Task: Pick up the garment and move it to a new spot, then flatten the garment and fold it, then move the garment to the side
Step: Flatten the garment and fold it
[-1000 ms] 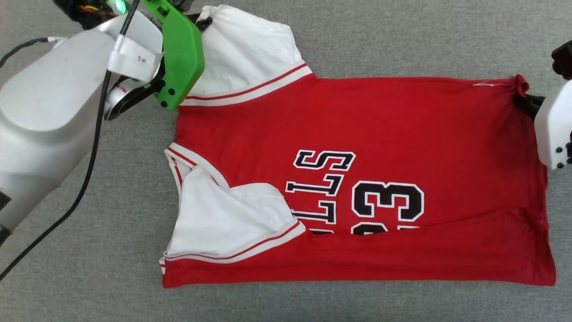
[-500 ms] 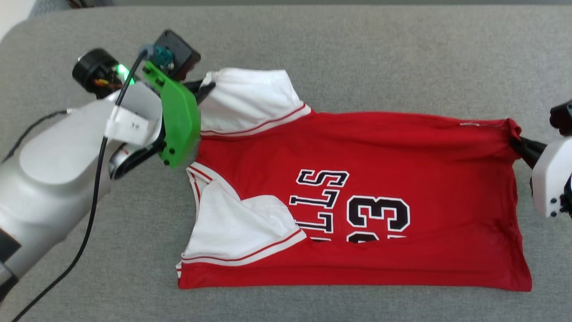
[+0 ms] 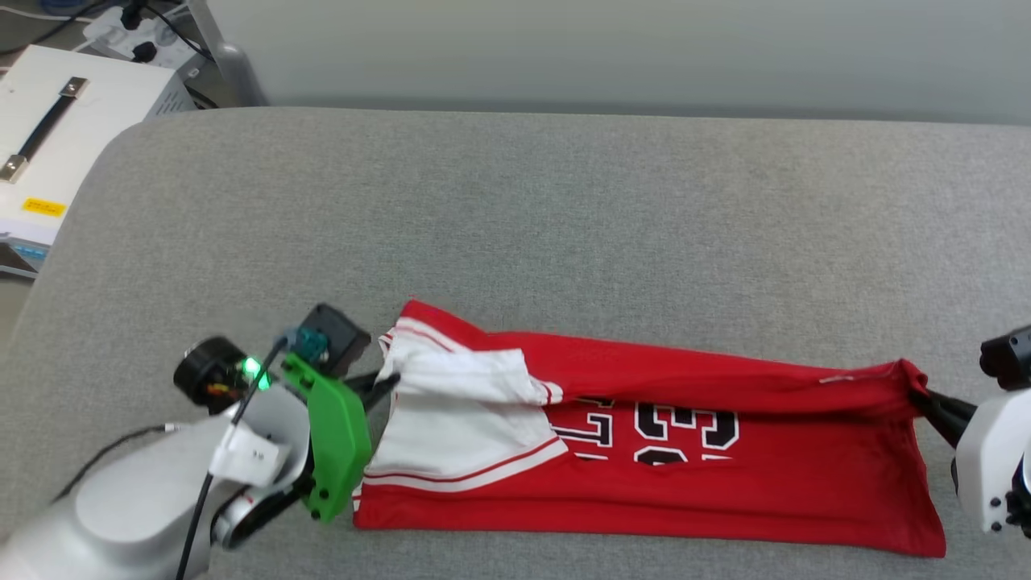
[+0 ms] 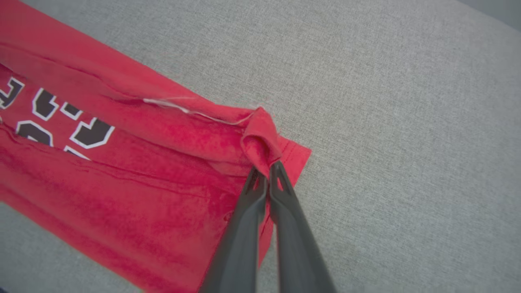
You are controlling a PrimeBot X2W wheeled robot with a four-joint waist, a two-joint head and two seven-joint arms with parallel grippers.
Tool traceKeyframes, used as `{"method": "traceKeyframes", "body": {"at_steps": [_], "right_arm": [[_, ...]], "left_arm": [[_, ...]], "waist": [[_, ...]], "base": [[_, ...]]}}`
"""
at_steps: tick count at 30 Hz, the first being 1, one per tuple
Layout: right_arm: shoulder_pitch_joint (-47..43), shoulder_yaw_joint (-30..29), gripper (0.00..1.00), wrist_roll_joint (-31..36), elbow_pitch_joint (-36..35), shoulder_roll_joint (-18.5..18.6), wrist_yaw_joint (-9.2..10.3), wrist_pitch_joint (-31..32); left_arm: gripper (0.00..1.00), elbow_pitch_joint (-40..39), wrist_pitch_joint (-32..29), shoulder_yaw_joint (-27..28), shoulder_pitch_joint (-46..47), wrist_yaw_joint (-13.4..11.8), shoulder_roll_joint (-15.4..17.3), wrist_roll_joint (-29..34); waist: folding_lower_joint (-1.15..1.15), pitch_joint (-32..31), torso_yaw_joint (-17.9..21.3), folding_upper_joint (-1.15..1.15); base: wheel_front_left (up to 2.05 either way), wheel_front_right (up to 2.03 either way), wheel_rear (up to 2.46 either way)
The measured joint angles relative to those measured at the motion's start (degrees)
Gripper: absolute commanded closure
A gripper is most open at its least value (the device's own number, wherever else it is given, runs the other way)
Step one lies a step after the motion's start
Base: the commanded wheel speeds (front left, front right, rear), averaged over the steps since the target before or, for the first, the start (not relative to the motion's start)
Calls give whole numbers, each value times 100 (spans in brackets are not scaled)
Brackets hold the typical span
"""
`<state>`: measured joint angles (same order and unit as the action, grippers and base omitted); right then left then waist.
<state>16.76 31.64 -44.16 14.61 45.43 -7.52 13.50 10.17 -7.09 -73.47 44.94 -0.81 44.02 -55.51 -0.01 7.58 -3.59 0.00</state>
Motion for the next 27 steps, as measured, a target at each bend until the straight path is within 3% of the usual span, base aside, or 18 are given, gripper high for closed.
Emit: {"method": "traceKeyframes", "body": {"at_steps": [4,11,12,13,14,15,19,20,27], "right_arm": [[-364,-110,100,-22,-73,-9,0,13],[-868,-333,98,-14,121,-299,0,141],[-868,-345,82,19,144,-332,0,136],[-869,-348,59,42,156,-355,0,135],[-872,-370,0,47,157,-389,0,131],[-876,-409,0,38,145,-426,0,94],[-1118,-850,0,-127,-345,-437,0,-66],[-1285,-1168,0,-327,-831,-338,0,-33],[-1406,-2018,0,-378,-1608,-78,0,370]], "left_arm": [[100,-180,7,-1,-394,-104,76,-47],[100,111,0,-1,-987,-141,-225,-22],[100,196,31,-1,-1015,-142,-267,-20],[93,250,66,3,-1035,-145,-291,-20],[50,303,137,18,-1063,-163,-311,-20],[0,343,249,53,-1096,-214,-319,-20],[0,289,1154,399,-1369,-769,-274,22],[0,185,1600,576,-1491,-1202,-213,113],[0,-31,2129,1073,-1714,-2161,-215,542]], "waist": [[0,-40,-72,0],[0,107,-76,0],[0,113,-67,0],[0,113,-62,0],[0,105,-58,0],[0,92,-52,0],[0,-92,-41,0],[0,-196,-46,0],[0,-302,-81,0]], "base": [[0,0,0],[0,0,0],[0,0,0],[0,0,0],[0,0,0],[0,0,0],[0,0,0],[0,0,0],[0,0,0]]}}
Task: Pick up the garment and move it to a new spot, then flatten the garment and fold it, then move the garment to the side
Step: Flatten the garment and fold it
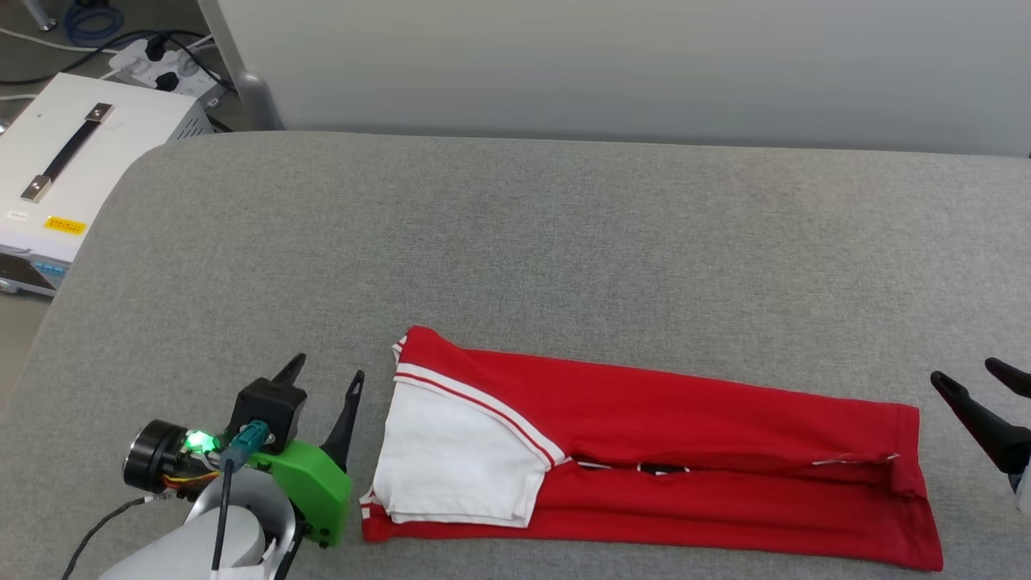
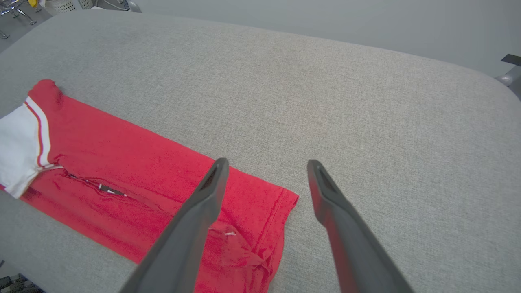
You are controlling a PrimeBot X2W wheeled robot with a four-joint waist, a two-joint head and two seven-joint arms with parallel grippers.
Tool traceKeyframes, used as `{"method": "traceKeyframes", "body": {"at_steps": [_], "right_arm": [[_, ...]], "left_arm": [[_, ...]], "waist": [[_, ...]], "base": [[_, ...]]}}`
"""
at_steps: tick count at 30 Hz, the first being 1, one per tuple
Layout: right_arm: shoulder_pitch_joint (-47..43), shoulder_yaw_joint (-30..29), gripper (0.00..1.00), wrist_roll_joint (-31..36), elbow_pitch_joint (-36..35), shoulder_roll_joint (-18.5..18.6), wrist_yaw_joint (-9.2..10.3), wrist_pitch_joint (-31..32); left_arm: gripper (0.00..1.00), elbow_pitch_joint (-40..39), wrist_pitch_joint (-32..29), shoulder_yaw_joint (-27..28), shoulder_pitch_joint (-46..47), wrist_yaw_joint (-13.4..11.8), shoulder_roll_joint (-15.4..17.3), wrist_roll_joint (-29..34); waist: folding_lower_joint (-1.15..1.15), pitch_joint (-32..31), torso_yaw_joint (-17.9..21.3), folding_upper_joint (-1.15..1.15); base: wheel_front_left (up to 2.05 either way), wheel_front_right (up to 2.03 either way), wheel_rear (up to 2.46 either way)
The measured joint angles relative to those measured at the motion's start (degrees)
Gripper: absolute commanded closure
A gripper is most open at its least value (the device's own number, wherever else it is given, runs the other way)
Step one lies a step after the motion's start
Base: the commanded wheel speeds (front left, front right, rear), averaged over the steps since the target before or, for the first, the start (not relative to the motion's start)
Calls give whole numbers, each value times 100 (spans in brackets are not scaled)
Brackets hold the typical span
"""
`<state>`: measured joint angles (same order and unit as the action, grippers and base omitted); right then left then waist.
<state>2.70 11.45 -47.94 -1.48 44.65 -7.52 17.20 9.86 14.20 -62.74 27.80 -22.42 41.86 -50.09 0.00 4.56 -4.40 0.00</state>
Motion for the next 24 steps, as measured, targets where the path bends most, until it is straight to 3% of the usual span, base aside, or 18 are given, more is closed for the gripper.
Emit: {"method": "traceKeyframes", "body": {"at_steps": [5,11,15,16,24], "right_arm": [[-8,-335,0,-186,27,40,0,784],[-7,-426,0,-485,477,-4,0,1690],[7,-346,0,-526,831,-165,0,1951],[36,-213,0,-538,1006,-321,0,1989],[292,232,0,-535,1428,-631,0,1775]], "left_arm": [[0,-366,47,738,-222,-560,-134,746],[0,-711,47,1651,-825,-858,-382,1588],[0,-818,47,2121,-1160,-868,-638,2024],[0,-866,47,2497,-1368,-858,-846,2284],[0,-882,47,3338,-1876,-495,-1418,2989]], "waist": [[0,66,-20,0],[0,198,-59,0],[0,292,-126,0],[0,373,-186,0],[0,600,-331,0]], "base": [[0,0,0],[0,0,0],[0,0,0],[0,0,0],[0,0,0]]}}
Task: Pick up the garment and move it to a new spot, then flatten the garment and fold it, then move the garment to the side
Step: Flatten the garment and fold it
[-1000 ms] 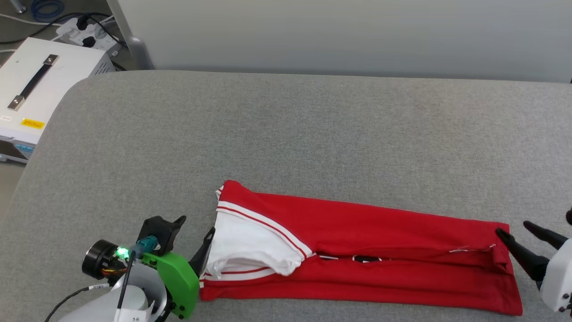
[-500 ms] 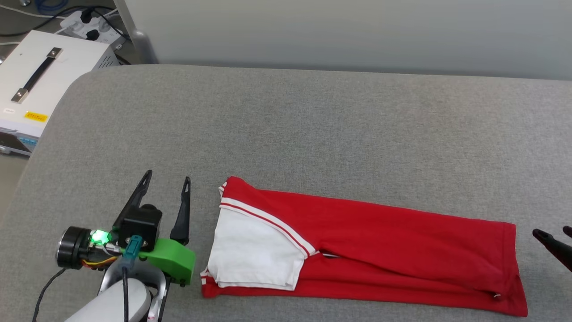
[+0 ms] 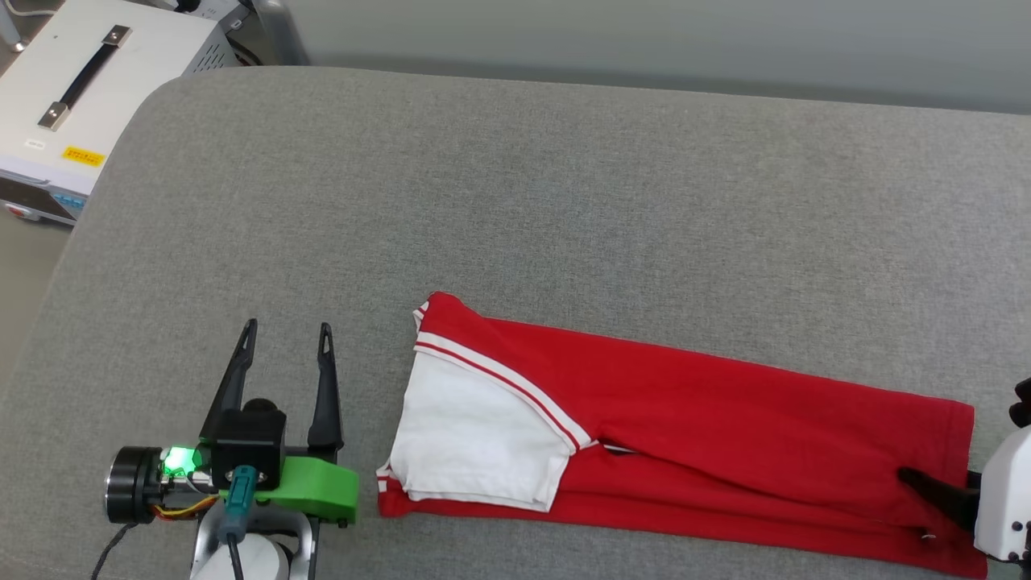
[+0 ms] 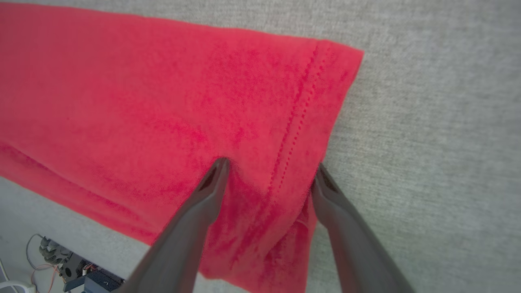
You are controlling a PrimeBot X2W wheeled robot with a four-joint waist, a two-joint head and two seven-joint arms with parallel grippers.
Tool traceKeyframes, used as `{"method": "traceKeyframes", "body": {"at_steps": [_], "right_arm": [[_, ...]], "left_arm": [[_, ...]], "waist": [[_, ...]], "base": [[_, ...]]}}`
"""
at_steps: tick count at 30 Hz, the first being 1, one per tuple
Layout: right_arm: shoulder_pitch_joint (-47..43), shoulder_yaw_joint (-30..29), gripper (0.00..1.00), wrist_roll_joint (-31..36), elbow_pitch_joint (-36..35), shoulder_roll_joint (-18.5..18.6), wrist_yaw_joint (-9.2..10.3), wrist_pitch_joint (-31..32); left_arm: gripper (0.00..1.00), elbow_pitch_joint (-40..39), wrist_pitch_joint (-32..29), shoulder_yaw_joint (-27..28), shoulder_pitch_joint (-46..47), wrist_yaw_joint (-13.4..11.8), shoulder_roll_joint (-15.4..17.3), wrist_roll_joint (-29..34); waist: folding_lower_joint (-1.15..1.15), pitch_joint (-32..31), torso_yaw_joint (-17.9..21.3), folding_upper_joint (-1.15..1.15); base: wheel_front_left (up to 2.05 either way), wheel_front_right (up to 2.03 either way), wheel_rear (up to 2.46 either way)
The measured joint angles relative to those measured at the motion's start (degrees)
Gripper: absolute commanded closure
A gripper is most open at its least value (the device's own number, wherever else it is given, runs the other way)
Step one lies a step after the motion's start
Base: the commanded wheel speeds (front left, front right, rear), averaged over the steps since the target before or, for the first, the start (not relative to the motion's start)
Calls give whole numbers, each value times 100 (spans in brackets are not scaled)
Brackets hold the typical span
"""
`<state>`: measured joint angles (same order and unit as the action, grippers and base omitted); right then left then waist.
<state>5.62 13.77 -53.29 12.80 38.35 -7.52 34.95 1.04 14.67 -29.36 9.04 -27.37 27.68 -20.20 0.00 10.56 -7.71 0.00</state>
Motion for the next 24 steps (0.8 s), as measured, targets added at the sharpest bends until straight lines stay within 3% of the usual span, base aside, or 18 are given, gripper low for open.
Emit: {"method": "traceKeyframes", "body": {"at_steps": [13,14,15,16,24], "right_arm": [[274,773,0,-81,499,80,32,-293],[296,834,18,-80,514,105,32,-298],[313,872,78,-78,527,116,32,-325],[325,907,100,-91,553,114,32,-366],[386,1013,100,-148,738,92,0,-882]], "left_arm": [[0,175,0,810,-351,581,-724,799],[0,183,0,868,-370,606,-766,850],[0,189,0,912,-381,635,-791,890],[0,193,0,968,-399,654,-817,937],[0,215,0,1269,-567,893,-1025,1229]], "waist": [[0,74,-93,0],[0,64,-90,0],[0,56,-87,0],[0,45,-79,0],[0,-91,-17,0]], "base": [[0,0,0],[0,0,0],[0,0,0],[0,0,0],[0,0,0]]}}
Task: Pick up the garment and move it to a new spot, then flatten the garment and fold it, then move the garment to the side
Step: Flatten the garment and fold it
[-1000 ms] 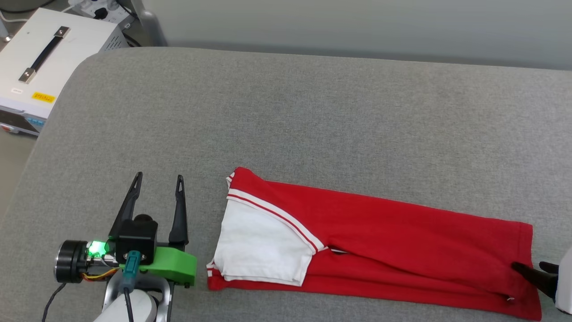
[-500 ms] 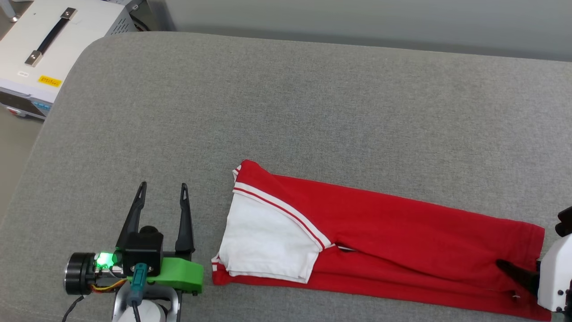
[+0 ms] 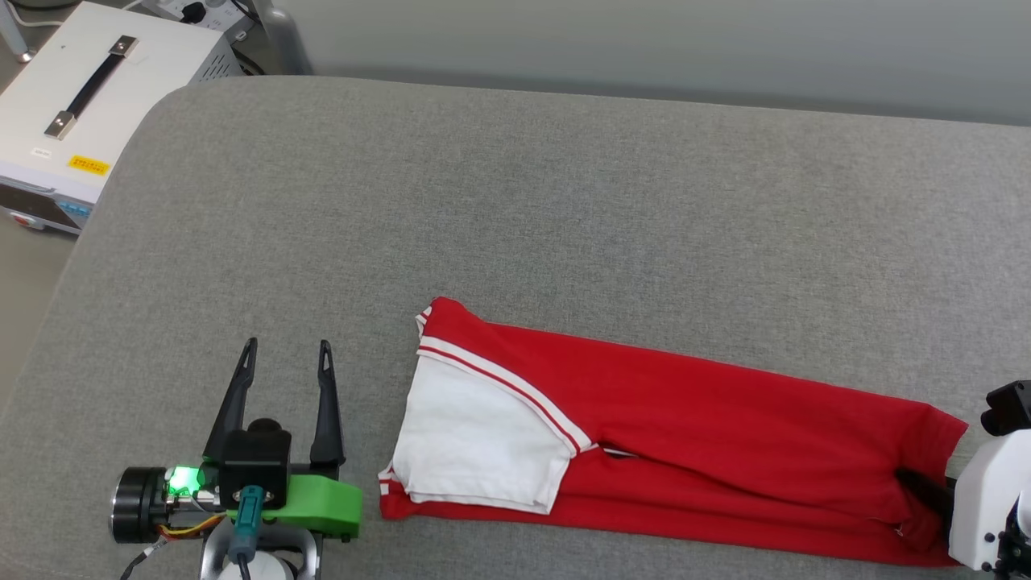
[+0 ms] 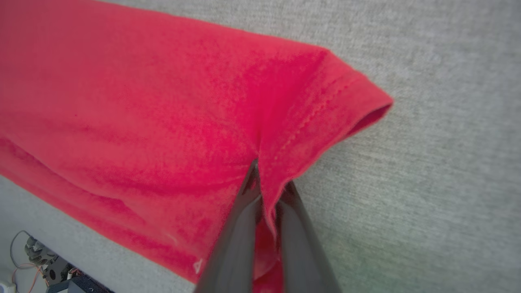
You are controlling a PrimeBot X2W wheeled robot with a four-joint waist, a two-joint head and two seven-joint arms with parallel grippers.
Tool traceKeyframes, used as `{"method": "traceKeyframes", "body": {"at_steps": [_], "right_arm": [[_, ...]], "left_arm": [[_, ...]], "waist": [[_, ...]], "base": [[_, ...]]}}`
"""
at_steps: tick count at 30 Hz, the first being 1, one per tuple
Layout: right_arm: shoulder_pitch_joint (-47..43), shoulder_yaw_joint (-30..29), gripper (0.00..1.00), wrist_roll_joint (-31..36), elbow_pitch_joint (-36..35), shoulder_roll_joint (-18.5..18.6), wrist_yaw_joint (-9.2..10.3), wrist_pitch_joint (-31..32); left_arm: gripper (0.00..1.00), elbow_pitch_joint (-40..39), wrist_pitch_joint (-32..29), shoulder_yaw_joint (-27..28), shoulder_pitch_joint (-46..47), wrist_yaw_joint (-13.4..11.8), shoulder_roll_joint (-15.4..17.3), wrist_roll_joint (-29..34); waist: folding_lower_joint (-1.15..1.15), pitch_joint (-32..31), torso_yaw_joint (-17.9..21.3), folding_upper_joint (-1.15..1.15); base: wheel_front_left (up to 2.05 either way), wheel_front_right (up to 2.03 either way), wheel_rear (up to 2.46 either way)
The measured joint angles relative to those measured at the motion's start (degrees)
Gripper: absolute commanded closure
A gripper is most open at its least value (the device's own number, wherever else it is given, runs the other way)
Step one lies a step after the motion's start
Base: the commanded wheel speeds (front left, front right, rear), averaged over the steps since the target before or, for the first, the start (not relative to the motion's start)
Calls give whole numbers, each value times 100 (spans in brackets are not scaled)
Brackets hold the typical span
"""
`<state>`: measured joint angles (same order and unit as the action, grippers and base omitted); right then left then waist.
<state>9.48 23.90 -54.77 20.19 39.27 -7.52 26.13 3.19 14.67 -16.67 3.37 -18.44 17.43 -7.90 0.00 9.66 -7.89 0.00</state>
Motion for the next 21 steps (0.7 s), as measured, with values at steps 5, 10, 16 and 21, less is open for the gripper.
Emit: {"method": "traceKeyframes", "body": {"at_steps": [5,10,16,21], "right_arm": [[-1,-102,100,-32,107,91,-9,-212],[-71,-352,100,-19,328,488,-8,-350],[-284,-635,100,12,490,699,-7,-380],[-481,-913,100,-203,255,704,-4,-470]], "left_arm": [[0,19,0,96,-102,147,-118,126],[0,26,0,185,-172,277,-212,229],[0,26,0,267,-291,420,-310,283],[0,36,0,352,-334,516,-360,335]], "waist": [[0,-130,29,0],[0,-250,46,0],[0,-363,78,0],[0,-453,106,0]], "base": [[0,0,0],[0,0,0],[0,0,0],[0,0,0]]}}
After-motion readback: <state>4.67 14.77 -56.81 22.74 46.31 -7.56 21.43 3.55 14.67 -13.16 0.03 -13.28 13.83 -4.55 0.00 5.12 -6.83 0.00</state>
